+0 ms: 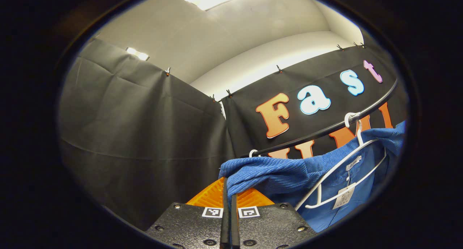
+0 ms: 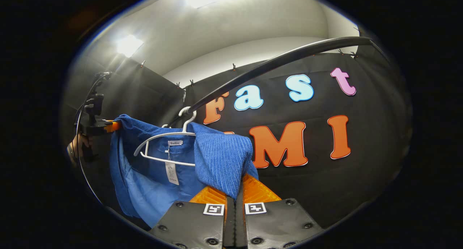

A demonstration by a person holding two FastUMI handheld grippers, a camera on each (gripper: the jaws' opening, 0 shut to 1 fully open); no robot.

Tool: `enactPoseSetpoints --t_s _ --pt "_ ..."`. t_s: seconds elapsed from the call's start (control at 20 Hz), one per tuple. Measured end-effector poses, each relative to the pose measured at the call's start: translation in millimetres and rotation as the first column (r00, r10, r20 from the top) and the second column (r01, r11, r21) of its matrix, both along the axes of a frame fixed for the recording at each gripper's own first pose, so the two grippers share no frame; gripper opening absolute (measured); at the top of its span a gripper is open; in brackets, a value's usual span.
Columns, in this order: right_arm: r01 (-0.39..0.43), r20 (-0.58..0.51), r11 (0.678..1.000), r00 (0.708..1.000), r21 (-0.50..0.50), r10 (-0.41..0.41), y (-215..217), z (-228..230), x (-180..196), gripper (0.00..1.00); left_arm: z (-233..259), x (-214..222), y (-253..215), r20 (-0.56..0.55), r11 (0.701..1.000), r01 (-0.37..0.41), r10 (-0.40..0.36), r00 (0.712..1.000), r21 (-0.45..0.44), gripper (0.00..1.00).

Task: Grasp the clothes on the hanger with both hands and then place them into the laundry hamper below.

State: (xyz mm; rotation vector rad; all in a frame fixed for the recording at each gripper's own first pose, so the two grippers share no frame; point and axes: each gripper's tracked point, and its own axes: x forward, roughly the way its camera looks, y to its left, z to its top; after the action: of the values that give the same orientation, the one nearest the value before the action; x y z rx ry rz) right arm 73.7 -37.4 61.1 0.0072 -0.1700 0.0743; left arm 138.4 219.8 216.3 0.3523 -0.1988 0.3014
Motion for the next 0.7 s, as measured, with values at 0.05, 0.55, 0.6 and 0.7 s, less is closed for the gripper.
enactPoseSetpoints --t_s 0.05,0.55,0.6,0.7 --pt "0.01 0.003 1.0 1.0 0.006 -0.01 -1.8 0.5 0.8 0.07 -2.9 8.9 7.8 -0.017 1.0 0.006 -0.006 1.0 0.008 0.02" --pt "0.087 0.01 0.996 0.996 -0.032 -0.087 -4.9 6.3 12.3 0.07 -155.0 88.8 30.7 -0.169 0.991 0.018 -0.04 0.985 -0.129 0.02" --pt "0.099 0.014 0.995 0.995 -0.027 -0.098 -6.0 7.4 12.5 0.07 -170.8 90.7 27.2 -0.174 0.988 0.025 -0.052 0.983 -0.155 0.02" --pt "0.139 0.035 0.99 0.99 -0.023 -0.138 -11.8 11.8 14.6 0.07 -190.2 89.7 18.9 -0.161 0.981 0.051 -0.081 0.984 -0.186 0.02"
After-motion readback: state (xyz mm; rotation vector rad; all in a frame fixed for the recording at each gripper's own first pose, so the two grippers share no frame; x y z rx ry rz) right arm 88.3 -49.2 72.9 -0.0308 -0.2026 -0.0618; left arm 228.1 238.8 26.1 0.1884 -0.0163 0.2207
